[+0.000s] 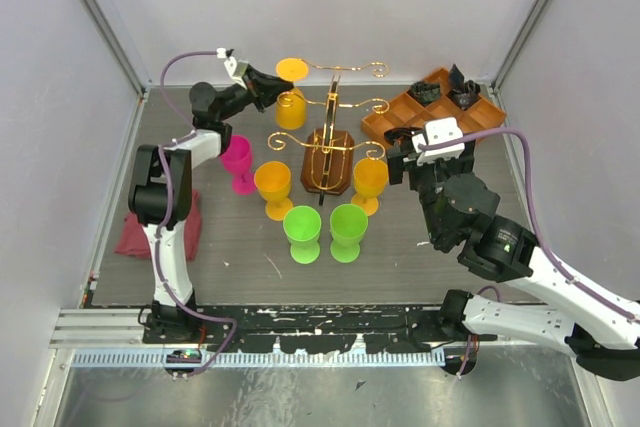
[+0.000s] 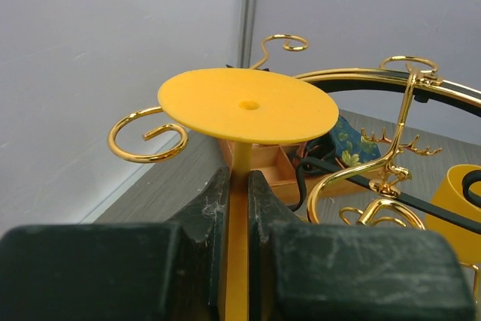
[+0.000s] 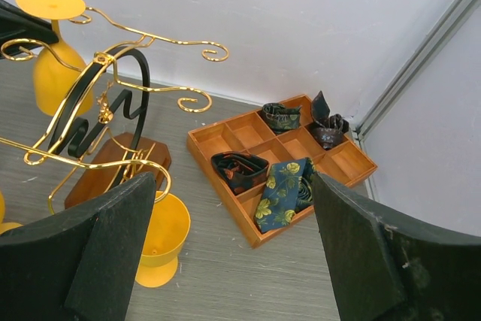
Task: Place the wine glass upside down on the wine glass rack
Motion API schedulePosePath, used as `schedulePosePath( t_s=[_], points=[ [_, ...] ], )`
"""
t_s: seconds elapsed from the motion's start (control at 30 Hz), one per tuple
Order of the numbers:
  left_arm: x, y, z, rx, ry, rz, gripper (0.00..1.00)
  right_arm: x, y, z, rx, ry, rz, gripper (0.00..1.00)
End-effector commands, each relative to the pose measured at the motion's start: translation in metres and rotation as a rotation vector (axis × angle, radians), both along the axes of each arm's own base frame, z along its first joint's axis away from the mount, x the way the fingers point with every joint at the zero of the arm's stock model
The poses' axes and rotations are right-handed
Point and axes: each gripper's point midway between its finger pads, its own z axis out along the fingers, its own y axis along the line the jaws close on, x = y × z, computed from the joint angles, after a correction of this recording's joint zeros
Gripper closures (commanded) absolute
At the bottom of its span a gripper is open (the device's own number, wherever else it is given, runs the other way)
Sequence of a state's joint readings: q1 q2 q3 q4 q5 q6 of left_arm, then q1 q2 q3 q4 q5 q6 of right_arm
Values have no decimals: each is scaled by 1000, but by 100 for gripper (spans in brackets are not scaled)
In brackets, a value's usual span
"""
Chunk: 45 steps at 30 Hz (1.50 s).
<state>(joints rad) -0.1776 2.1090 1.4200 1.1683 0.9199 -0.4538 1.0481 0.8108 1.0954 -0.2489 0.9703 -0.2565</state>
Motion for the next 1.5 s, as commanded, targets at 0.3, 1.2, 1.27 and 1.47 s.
schedulePosePath(
  t_s=[0.3,1.2,1.27,1.47],
  points=[
    [14,-9,-8,-3,-11,-37,100,-2,-8,10,30,-21,-32,11],
    [67,-21,-30,4,-2,137,100,-3,-12,15,22,-31,-39,10],
    [74,-16,-30,-12,-3,182,100,-3,-12,14,24,-30,-40,10],
    [84,5,-24,-65,-32,291,100,-4,-14,14,25,-30,-44,10]
  ],
)
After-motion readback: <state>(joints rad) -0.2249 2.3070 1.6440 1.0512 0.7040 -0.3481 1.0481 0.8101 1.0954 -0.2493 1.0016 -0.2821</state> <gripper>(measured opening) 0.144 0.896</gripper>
